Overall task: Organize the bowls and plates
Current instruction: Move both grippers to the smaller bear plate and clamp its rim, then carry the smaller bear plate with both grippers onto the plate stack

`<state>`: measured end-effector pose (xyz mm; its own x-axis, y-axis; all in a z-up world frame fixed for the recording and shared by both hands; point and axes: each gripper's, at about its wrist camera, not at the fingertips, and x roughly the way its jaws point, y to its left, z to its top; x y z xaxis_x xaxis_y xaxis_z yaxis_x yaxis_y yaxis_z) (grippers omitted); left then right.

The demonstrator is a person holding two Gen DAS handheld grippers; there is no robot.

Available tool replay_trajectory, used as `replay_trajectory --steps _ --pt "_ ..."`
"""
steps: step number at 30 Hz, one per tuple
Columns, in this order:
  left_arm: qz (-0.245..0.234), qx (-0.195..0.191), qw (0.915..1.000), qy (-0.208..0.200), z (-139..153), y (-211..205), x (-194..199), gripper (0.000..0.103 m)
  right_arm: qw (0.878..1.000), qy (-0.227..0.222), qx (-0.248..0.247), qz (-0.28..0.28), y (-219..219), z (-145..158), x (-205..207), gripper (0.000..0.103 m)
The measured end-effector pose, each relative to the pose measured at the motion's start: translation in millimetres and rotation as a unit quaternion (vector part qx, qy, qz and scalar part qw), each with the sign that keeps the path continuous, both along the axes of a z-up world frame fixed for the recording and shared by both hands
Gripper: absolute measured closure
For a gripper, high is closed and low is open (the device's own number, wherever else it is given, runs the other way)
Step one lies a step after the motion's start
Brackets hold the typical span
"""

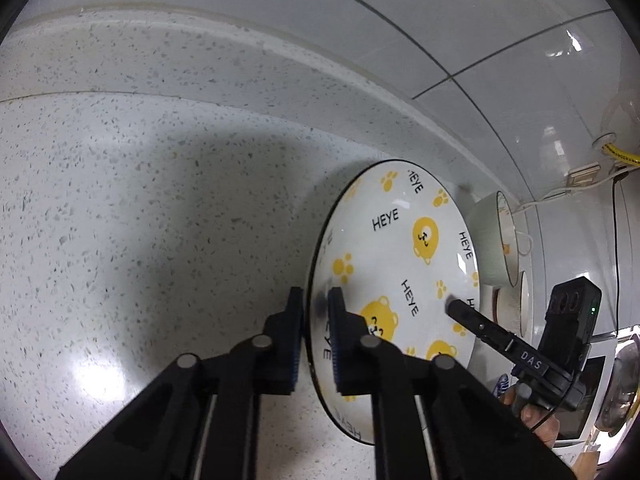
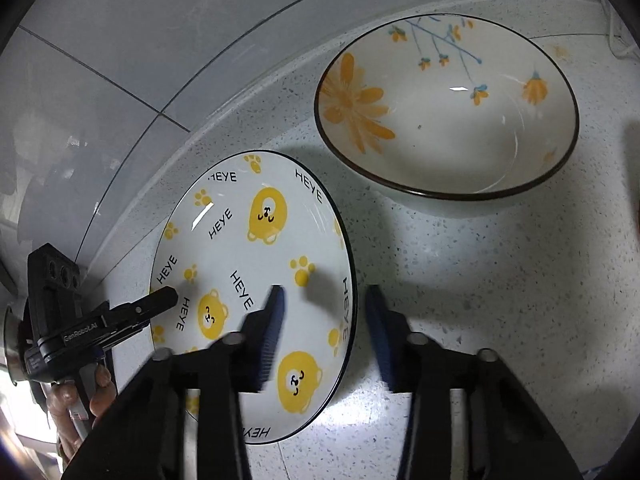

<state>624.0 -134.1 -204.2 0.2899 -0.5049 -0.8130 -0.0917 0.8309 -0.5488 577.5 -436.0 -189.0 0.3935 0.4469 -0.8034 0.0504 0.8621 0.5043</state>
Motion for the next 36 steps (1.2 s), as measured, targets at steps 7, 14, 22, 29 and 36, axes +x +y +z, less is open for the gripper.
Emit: replay_trajectory --steps 7,14,22,29,36 --pt "0.003 0.001 1.0 -0.009 6 2 -10 0.093 1.0 -0.016 -0.021 0.011 4 -2 -5 0.09" --pt "0.014 -0.001 0.9995 -0.029 30 13 -34 0.093 0.998 -0.044 -0.031 0.027 13 19 -29 0.09" --pt "0.027 -0.009 0.9979 -0.057 76 49 -93 0.093 0.995 -0.076 -0.028 0.051 37 52 -66 0.09" --pt "0.028 -0.022 0.9953 -0.09 129 98 -183 0.093 0.991 -0.107 -0.024 0.072 73 91 -131 0.09" --pt "0.03 -0.017 0.9928 -0.114 169 151 -281 0.093 0.986 -0.136 -0.017 0.096 126 126 -211 0.09"
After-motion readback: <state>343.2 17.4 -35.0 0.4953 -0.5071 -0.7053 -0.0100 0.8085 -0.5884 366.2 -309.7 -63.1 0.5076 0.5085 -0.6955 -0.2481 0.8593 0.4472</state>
